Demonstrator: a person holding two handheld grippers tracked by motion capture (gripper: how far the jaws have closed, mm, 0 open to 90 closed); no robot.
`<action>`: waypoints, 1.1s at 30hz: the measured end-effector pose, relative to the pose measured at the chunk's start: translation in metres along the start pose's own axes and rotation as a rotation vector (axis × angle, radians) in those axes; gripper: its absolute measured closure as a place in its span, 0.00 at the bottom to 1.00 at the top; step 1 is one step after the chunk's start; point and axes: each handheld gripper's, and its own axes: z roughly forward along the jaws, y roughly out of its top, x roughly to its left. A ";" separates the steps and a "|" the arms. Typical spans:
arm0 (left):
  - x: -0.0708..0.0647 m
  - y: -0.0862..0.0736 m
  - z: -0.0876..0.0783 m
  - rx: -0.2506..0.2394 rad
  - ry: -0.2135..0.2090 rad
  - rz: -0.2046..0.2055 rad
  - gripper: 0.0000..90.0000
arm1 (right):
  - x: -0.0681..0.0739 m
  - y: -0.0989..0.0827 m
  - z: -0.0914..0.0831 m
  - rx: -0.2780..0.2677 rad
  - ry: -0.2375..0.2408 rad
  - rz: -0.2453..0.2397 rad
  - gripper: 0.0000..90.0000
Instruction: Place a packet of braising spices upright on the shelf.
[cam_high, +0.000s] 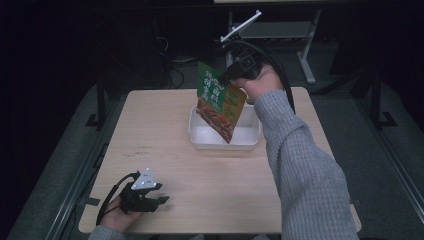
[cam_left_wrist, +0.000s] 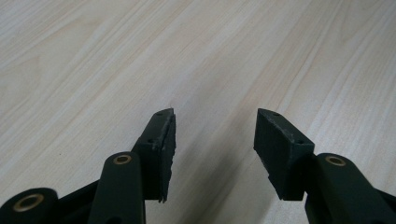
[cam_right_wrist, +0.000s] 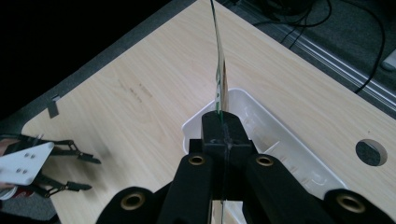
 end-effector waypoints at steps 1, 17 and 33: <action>0.000 0.000 0.000 -0.002 0.000 0.000 0.53 | -0.001 0.001 0.001 -0.001 -0.002 0.002 1.00; 0.000 0.000 -0.001 -0.009 0.003 -0.002 0.53 | -0.006 0.006 0.024 0.004 -0.032 0.029 1.00; 0.000 0.000 -0.002 -0.016 0.004 -0.005 0.53 | -0.008 0.009 0.041 0.008 -0.051 0.042 1.00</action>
